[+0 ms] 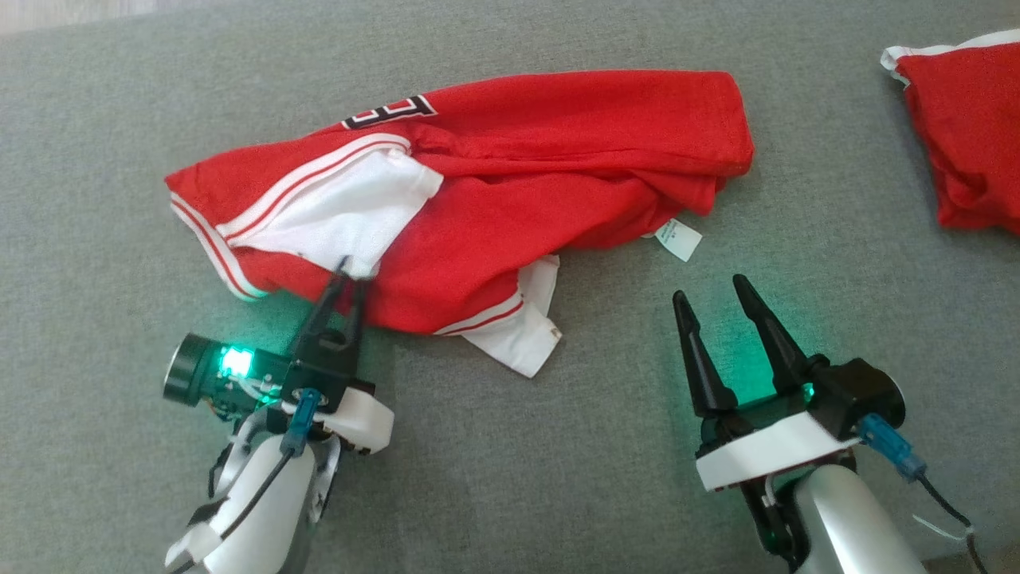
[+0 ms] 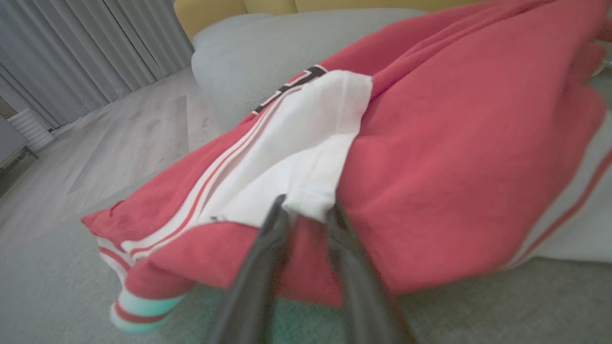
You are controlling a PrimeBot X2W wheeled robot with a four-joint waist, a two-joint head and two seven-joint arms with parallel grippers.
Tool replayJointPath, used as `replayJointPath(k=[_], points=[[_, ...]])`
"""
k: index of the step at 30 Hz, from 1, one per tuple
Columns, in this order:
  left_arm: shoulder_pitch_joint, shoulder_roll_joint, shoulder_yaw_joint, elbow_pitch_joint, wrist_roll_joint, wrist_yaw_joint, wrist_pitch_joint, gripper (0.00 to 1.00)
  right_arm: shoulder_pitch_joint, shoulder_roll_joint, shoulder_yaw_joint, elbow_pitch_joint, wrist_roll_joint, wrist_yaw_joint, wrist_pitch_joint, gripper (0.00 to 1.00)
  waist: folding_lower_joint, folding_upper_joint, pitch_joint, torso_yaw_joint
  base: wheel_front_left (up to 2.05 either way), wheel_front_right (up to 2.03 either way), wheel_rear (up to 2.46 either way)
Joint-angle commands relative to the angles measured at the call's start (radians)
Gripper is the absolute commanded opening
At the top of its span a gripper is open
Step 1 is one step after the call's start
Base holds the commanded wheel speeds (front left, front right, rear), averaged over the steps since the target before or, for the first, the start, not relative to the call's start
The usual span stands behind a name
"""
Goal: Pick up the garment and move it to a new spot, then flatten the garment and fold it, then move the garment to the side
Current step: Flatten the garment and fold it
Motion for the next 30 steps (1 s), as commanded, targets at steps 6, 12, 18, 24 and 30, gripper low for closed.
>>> replayJointPath(k=[6,12,18,24,30], points=[[-0.025,0.010,0.021,-0.068,-0.016,0.010,-0.043,0.00,-0.009,-0.003,0.012,-0.028,-0.005,-0.001,-0.003,1.00,0.0000,0.0000,-0.012,0.027,0.00,0.00,0.00],[-0.008,0.021,0.018,-0.167,-0.022,0.016,-0.062,0.00,-0.005,-0.003,-0.013,-0.020,-0.025,-0.001,-0.003,1.00,0.0000,0.0000,-0.025,0.071,0.00,0.00,0.00],[0.028,0.021,0.009,-0.301,-0.105,-0.056,-0.054,0.00,-0.014,-0.003,-0.053,-0.008,-0.053,-0.001,-0.003,1.00,0.0000,0.0000,-0.029,0.113,0.00,0.00,0.00],[0.085,0.042,-0.044,-0.330,-0.177,-0.164,0.061,0.00,-0.029,-0.004,-0.033,-0.003,-0.048,-0.001,-0.003,1.00,0.0000,0.0000,-0.023,0.134,0.00,0.00,0.00],[0.122,0.056,-0.071,-0.340,-0.163,-0.153,0.085,1.00,-0.027,-0.004,-0.027,0.011,-0.037,-0.001,-0.003,1.00,0.0000,0.0000,-0.017,0.140,0.00,0.00,0.00]])
